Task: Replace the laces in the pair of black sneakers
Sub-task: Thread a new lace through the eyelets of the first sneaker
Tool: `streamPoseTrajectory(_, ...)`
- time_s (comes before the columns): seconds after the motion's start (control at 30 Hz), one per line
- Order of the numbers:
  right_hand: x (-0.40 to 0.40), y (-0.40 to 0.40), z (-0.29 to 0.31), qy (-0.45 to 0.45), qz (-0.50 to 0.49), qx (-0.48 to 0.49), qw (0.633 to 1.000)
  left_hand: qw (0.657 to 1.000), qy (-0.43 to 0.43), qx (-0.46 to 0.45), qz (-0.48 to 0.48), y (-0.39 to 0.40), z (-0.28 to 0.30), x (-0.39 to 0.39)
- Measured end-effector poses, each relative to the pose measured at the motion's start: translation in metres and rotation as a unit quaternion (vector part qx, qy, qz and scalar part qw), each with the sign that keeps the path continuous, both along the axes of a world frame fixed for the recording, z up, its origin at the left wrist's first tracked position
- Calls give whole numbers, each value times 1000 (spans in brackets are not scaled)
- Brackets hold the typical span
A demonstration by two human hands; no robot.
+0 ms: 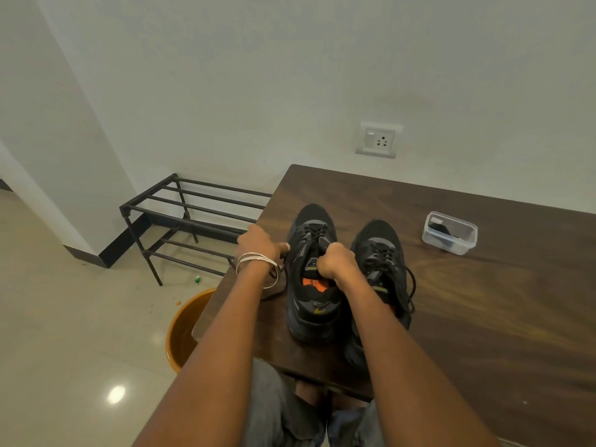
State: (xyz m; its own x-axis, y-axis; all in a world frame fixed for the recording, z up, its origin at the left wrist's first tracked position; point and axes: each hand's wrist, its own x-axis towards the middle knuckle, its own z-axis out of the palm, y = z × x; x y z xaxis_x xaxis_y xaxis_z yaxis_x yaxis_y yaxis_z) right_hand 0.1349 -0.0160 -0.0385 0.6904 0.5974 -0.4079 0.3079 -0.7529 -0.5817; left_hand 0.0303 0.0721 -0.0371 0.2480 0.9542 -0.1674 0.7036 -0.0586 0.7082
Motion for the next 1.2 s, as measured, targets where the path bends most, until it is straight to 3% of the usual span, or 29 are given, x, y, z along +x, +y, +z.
streamPoseTrajectory(0.07, -1, 0, 0, 1, 0, 0, 1000, 999, -20, -16, -40, -1, -3, 1)
streamPoseTrajectory(0.17, -1, 0, 0, 0, -2, -1, 1000, 995, 22, -6, -98, -1, -4, 1)
streamPoseTrajectory(0.53, 4, -1, 26, -66, 49, -9, 997, 993, -3, -61, -98, 2, 5, 0)
streamPoseTrajectory(0.63, 9, 1, 40, -92, 61, 22, 994, 996, -22, -27, -88, 0, 12, 1)
streamPoseTrajectory(0.8, 17, 0, 46, -119, 30, 99, 988, 976, -206, -61, -42, -5, 18, 6)
streamPoseTrajectory(1.0, 20, 0, 46, -104, 13, 166, 981, 880, -414, -229, -41, -14, 32, 8)
streamPoseTrajectory(1.17, 21, -1, 47, -83, -13, 206, 975, 713, -542, -443, 36, -22, 45, 13)
streamPoseTrajectory(1.2, 21, -1, 47, -77, -20, 219, 973, 697, -553, -455, 48, -22, 46, 13)
